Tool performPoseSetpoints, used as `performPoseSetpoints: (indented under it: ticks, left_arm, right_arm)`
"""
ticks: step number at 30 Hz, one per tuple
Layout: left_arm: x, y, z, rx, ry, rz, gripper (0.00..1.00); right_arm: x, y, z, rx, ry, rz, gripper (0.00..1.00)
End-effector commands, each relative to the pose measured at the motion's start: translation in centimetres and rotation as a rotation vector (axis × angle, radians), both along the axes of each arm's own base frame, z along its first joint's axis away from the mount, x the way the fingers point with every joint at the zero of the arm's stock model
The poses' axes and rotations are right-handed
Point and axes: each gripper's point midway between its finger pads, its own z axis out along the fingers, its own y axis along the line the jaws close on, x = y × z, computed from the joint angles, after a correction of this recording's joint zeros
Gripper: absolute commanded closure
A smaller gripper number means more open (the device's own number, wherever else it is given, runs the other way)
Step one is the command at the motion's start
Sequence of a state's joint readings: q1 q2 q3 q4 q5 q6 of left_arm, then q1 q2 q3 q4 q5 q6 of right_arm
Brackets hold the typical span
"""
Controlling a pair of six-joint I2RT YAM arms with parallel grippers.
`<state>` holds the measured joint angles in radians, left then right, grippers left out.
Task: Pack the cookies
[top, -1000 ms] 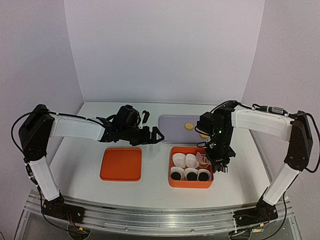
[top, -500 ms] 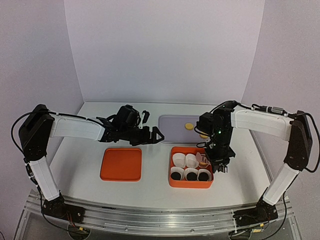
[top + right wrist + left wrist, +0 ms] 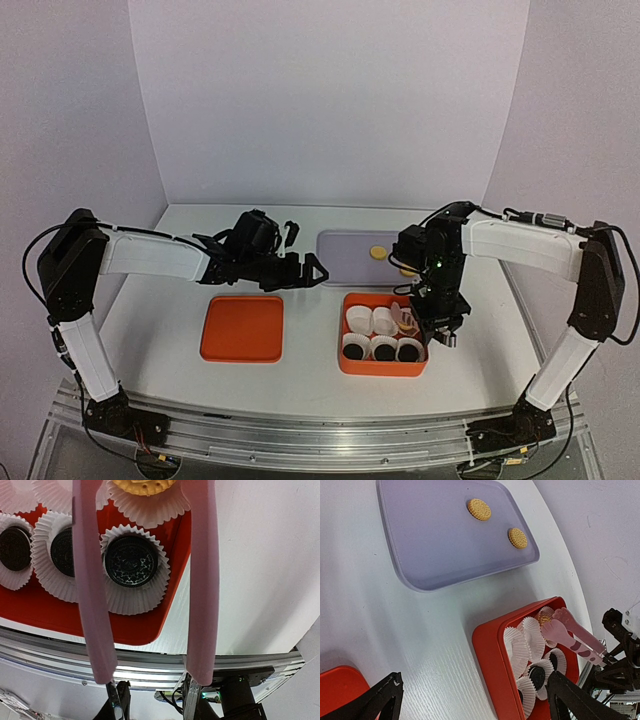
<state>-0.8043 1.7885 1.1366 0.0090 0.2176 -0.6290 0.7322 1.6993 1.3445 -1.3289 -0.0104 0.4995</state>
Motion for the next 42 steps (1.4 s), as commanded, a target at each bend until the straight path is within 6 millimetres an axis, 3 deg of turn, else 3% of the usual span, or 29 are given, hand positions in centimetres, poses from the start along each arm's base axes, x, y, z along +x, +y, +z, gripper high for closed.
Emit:
performPoseSetpoints:
  ticks: [1,4,13,22,26,30,33,38,42]
  left_arm:
    - [0.1,-0.3,2.5,-0.051,-0.033,-0.004,0.00]
    - [0.1,-0.3,2.6,-0.053,-0.033,-0.005,0.00]
    - [-0.2,-0.2,2.5,-0.052,-0.026,-0.006,0.00]
    - [-0.1,-0.1,2.9,-0.058,-0.033,-0.002,0.01]
    - [-0.1,0.0,3.2,-0.057,-0.038,0.002,0.00]
    - [0.0,0.1,3.4,-0.052,-0.046,0.006,0.00]
    - [0.1,0.2,3.5,-0.050,-0.050,0.008,0.00]
    - [0.0,0.2,3.3,-0.046,-0.047,0.008,0.00]
    - [-0.3,0.5,2.7,-0.023,-0.027,0.010,0.00]
  right_arm:
    - [-1.5,-1.9,1.1,-0.096,0.049,-0.007,0.67]
    - [-1.4,-1.9,1.1,-0.098,0.048,-0.006,0.64]
    - [-1.3,-1.3,1.9,-0.057,0.032,0.021,0.66]
    - [-2.4,-0.2,6.1,0.125,-0.052,0.051,0.67]
    - [-1.8,-0.4,8.6,0.180,-0.156,0.065,0.69]
    - [0.4,-0.7,9.9,0.137,-0.259,0.099,0.69]
    - [3.1,-1.3,9.6,0.085,-0.281,0.096,0.69]
    - [8.4,-2.9,7.3,0.016,-0.242,0.059,0.69]
    - [11.5,-2.5,5.4,0.031,-0.182,0.059,0.69]
